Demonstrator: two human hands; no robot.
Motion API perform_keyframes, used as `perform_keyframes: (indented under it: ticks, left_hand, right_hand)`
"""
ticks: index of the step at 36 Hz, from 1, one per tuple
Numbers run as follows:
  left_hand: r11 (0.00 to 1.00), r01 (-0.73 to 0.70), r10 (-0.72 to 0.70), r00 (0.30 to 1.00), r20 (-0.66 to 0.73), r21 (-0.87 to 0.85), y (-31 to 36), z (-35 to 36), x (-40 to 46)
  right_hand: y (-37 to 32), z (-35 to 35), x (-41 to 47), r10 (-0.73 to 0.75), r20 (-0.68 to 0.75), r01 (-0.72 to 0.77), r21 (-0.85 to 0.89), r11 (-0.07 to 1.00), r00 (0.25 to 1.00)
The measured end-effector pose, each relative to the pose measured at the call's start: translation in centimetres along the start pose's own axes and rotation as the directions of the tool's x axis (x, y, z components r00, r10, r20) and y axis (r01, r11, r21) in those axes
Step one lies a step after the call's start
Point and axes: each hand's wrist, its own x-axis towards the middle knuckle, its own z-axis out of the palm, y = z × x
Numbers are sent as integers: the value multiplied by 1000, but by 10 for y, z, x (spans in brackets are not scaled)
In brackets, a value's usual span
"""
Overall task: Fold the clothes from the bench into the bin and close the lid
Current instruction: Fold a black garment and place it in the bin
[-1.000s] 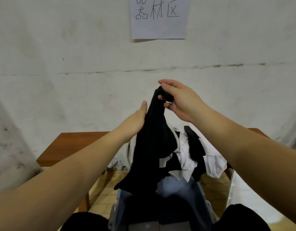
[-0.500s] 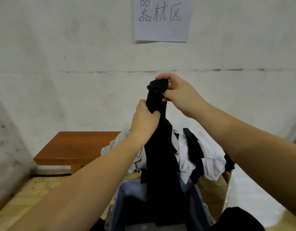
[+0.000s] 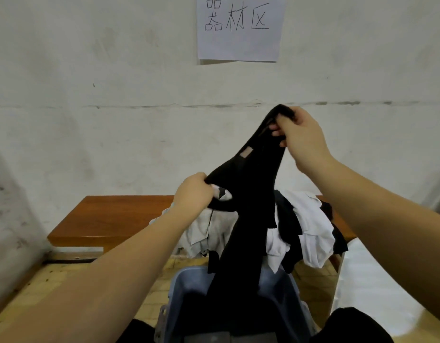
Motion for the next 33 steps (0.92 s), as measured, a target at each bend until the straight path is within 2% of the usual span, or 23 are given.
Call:
perform_keyframes:
  ticks: [3,7,9,11,13,15,21,23,25,27,29,31,33]
  left_hand:
    - [998,69,-70,996,46,11,-22,-10,4]
    - [931,187,-156,980,121,-314,-31,-28,11]
    - [825,251,-179,966,187,-506,-29,-35,13]
    - [658,300,-146,951,274,-690,-26,-41,14]
    - [506,340,-68,932,357,-792,-23,-47,13]
    - [395,372,-10,916,401,-840,-19,-51,12]
    - [148,268,149,946,289,-952,-9,-62,8]
    - [139,188,212,953,215,-972,-6,-65,9]
    - [174,63,243,964,105,-983,-1,-69,9]
    - [251,-82,239,971,-20,-965,5,-75,11]
    - [375,-181,195,974,-114,-909,9,-82,14]
    - [472,-229,140,973,-185,-851,9,-86,17]
    - [490,-237,102,971,-215,-839,10,-89,18]
  right_hand:
    - [9,-15,6,56,-50,-57,-9,998,997]
    - [18,-20,7,127,-50,-128,-32,991,991]
    - [21,-22,6,132,-51,-135,-46,990,990]
    - [21,-23,5,123,-55,-127,-63,990,991]
    - [20,-25,4,122,-57,-125,-60,990,991]
    - [18,-28,2,121,-46,-123,-53,991,992]
    - [9,-32,2,153,33,-153,15,988,988]
    - [7,-34,5,165,54,-169,74,983,985]
    - [4,-38,9,148,38,-151,110,982,988]
    - [1,-42,14,111,5,-111,139,984,994]
    - [0,-44,15,86,6,-86,147,985,996]
    - [2,-42,13,103,60,-109,120,987,993]
    - [5,-38,8,134,112,-143,74,987,985]
